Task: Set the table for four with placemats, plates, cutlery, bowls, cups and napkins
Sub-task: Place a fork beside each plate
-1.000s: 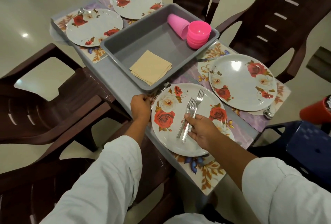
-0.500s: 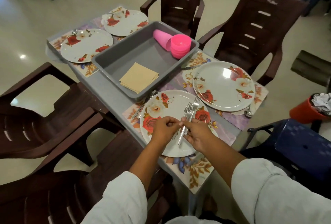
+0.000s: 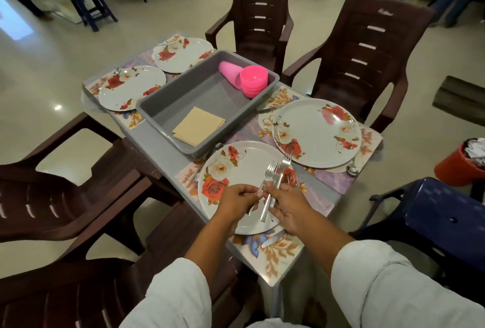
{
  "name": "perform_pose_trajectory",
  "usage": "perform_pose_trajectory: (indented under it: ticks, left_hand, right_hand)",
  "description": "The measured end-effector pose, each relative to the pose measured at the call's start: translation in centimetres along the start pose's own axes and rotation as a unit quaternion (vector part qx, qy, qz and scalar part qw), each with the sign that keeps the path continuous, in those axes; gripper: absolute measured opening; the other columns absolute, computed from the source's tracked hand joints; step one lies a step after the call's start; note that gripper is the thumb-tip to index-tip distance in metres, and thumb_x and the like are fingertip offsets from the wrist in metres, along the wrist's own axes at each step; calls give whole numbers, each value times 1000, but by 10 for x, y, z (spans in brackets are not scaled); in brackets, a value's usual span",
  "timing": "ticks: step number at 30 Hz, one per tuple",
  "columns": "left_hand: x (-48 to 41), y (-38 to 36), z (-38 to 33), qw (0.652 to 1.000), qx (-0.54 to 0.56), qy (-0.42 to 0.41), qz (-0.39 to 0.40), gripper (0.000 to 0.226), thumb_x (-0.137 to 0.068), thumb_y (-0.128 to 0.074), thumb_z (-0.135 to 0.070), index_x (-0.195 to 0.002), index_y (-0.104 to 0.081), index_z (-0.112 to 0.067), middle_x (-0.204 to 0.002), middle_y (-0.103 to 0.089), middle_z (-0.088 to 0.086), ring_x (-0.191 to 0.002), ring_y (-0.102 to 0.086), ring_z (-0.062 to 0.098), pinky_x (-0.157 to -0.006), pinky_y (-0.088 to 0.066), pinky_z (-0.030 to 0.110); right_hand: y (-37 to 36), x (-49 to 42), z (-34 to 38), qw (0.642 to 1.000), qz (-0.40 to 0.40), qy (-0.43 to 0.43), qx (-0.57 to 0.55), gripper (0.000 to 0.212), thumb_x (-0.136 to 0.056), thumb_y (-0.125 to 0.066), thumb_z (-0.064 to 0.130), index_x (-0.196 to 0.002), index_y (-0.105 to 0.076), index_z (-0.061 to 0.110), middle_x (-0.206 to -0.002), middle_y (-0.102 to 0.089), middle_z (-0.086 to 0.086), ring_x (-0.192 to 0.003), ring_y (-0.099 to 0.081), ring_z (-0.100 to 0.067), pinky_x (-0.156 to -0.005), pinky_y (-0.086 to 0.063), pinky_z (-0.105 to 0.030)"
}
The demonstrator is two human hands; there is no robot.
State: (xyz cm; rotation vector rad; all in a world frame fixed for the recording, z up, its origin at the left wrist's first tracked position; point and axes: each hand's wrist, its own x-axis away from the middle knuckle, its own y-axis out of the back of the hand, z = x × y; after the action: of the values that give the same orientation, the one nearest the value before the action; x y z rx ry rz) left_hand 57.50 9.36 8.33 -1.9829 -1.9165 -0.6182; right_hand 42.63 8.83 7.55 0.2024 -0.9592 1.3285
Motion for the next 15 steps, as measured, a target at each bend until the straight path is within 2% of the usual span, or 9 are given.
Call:
perform_pose_trajectory:
  ticks: [4,7,11,15]
  left_hand:
    - [7,-15,-4,998,51,34,-32,15,-87,-75,-3,-101,-73,2,-74,-69,12,-60,-61,16,-63,-53,26]
    - [10,-25,-4,995,75,43,-54,11,-88,-75,-4,-98,-74,-1,-73,-69,11,-64,-61,17,-68,-54,29]
    - [18,-41,-1,993,75,47,-76,12,-88,-76,-11,-99,-75,-5,-78,-73,8,-70,-64,17,-75,-55,33]
    - [31,-56,3,988,111,66,-87,13,-89,-75,-11,-100,-75,-5,-88,-77,12,-75,-71,18,-85,-60,41]
  right_hand:
    - [15,2,4,1000,-16,-5,-11,10,-96,-69,15,-104,-71,10,-95,-75,-6,-92,-72,-16,-70,-58,-30]
    - [27,3,6,1000,-5,-10,-15,12,-96,-69,16,-105,-71,10,-93,-72,-5,-90,-71,-16,-80,-61,-35]
    - [45,9,13,1000,10,-12,-10,18,-97,-68,18,-113,-72,11,-94,-72,-3,-92,-70,-15,-68,-58,-29]
    - [58,11,14,999,24,-21,-20,17,-97,-69,19,-111,-73,13,-95,-71,-2,-90,-69,-15,-68,-56,-28]
